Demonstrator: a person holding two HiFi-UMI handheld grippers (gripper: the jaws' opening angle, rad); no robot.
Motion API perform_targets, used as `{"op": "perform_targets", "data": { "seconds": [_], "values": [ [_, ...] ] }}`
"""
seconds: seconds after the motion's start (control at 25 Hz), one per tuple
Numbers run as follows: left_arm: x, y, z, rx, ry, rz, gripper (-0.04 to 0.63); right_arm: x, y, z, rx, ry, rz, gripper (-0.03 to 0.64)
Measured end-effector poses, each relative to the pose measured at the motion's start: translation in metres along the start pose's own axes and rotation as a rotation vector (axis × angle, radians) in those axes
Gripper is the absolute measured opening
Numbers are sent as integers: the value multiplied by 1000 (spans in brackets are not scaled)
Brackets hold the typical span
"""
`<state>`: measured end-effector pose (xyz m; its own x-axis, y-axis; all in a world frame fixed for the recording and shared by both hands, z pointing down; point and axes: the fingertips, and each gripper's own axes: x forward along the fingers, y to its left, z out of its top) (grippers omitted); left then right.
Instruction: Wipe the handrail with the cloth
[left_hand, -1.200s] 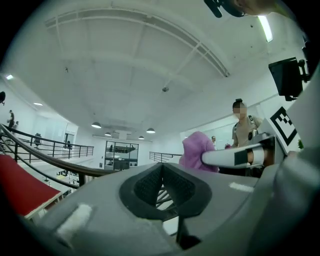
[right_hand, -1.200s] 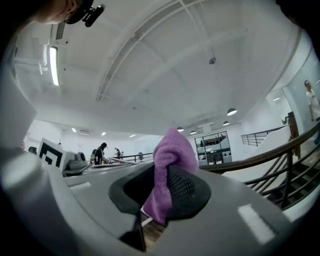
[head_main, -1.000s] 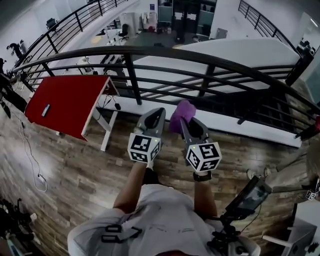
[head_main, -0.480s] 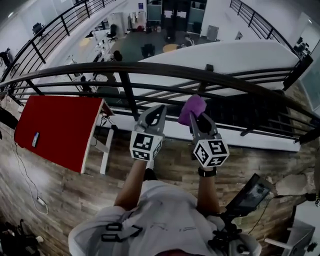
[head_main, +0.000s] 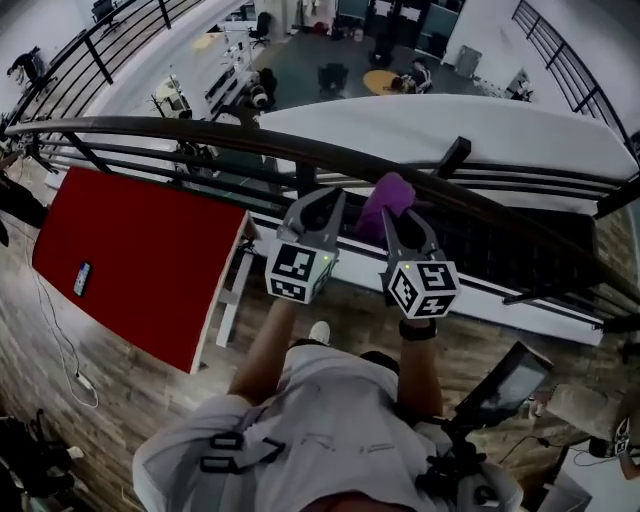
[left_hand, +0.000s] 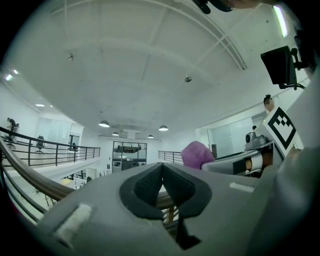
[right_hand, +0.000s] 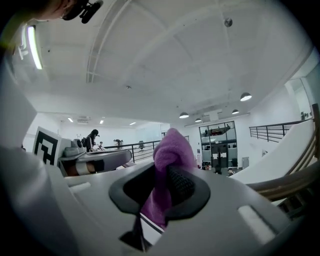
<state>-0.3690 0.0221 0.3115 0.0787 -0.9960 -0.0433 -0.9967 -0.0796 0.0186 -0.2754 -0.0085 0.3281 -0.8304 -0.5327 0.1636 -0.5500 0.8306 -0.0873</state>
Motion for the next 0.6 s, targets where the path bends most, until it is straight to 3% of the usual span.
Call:
{"op": "perform_targets", "data": {
  "seconds": [0.24, 0.48, 0.6],
  "values": [
    [25, 48, -13, -43, 22, 43, 0, 63, -1, 6, -22, 36, 35, 64],
    [33, 80, -29, -47, 52, 109, 0, 132, -13, -8, -158, 123, 58, 58],
    [31, 101, -40, -59, 70, 146, 0, 186, -7, -26, -234, 176, 140, 67]
  ]
}}
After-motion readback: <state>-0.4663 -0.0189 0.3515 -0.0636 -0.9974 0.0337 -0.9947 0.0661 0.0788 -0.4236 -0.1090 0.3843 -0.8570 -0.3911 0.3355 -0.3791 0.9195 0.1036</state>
